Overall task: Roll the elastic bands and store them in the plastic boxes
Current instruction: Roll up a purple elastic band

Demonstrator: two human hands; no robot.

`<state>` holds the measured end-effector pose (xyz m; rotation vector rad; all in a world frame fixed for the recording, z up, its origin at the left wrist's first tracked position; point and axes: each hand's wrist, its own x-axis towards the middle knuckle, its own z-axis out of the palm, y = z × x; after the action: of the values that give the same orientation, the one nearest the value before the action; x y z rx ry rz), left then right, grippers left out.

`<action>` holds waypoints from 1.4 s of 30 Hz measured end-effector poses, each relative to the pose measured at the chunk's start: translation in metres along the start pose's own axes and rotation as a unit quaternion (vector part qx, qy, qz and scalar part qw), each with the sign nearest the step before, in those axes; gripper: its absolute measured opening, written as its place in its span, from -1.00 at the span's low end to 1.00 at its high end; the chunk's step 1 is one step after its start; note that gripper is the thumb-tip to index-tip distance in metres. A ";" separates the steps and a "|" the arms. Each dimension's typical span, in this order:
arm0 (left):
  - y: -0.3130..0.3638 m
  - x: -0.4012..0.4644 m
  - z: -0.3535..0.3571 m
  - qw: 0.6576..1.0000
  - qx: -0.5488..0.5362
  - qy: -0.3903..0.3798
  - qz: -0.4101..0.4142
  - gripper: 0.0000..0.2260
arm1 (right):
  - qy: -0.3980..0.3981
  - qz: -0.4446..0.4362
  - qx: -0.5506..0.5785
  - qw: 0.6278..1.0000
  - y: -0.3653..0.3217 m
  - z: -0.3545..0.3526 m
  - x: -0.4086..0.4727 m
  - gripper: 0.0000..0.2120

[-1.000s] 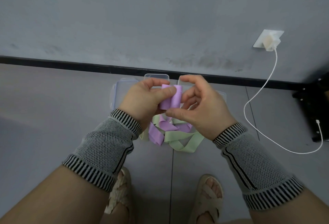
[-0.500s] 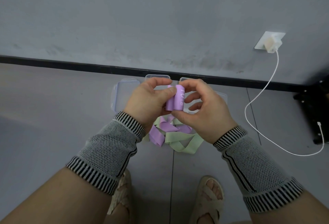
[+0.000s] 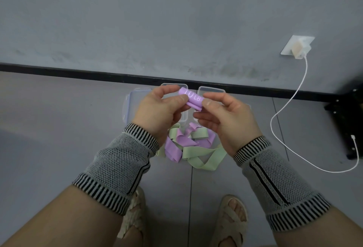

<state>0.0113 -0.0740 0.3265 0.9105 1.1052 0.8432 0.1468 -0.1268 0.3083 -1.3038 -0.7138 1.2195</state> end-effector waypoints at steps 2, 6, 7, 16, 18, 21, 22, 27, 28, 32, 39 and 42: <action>-0.001 -0.001 0.002 1.000 0.008 -0.005 0.001 -0.79 | 0.015 -0.002 0.000 1.000 0.001 0.002 0.001 -0.89; -0.001 -0.001 0.003 1.000 0.010 -0.022 -0.016 -0.80 | 0.039 -0.023 -0.020 0.999 0.002 -0.002 0.005 -0.92; 0.000 -0.001 0.002 0.999 0.006 -0.025 -0.024 -0.83 | 0.039 -0.028 -0.028 0.998 0.002 -0.003 0.005 -0.90; 0.003 -0.001 0.000 0.999 0.032 -0.020 -0.037 -0.95 | 0.042 -0.055 -0.068 0.995 0.004 -0.005 0.004 -0.81; 0.004 -0.001 -0.002 0.998 0.004 -0.024 -0.054 -0.96 | 0.032 -0.088 -0.145 0.985 0.004 -0.005 0.002 -0.66; 0.007 -0.001 -0.004 0.995 -0.038 -0.034 -0.081 -0.93 | -0.004 -0.183 -0.282 0.942 0.008 -0.003 0.001 -0.49; 0.007 -0.001 -0.004 0.994 -0.046 -0.036 -0.089 -0.92 | -0.009 -0.218 -0.318 0.923 0.010 -0.003 0.001 -0.49; 0.007 -0.002 -0.006 0.992 -0.044 -0.051 -0.109 -0.91 | 0.034 -0.286 -0.353 0.890 0.012 -0.007 0.003 -0.70; 0.007 -0.002 -0.007 0.992 -0.040 -0.053 -0.107 -0.91 | 0.035 -0.276 -0.351 0.894 0.011 -0.008 0.003 -0.70; 0.007 -0.002 -0.006 0.995 -0.005 -0.054 -0.080 -0.98 | 0.011 -0.206 -0.292 0.934 0.010 -0.010 0.003 -0.69; 0.000 -0.008 -0.009 0.937 0.278 -0.122 0.174 -0.71 | -0.002 -0.169 -0.216 0.962 0.002 -0.014 0.002 -0.68; -0.003 -0.006 -0.013 0.906 0.335 -0.097 0.238 -0.74 | -0.018 -0.164 -0.228 0.960 0.003 -0.015 0.001 -0.70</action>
<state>-0.0020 -0.0783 0.3238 1.8580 1.0189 0.7384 0.1598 -0.1308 0.3020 -1.4614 -1.2364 0.8361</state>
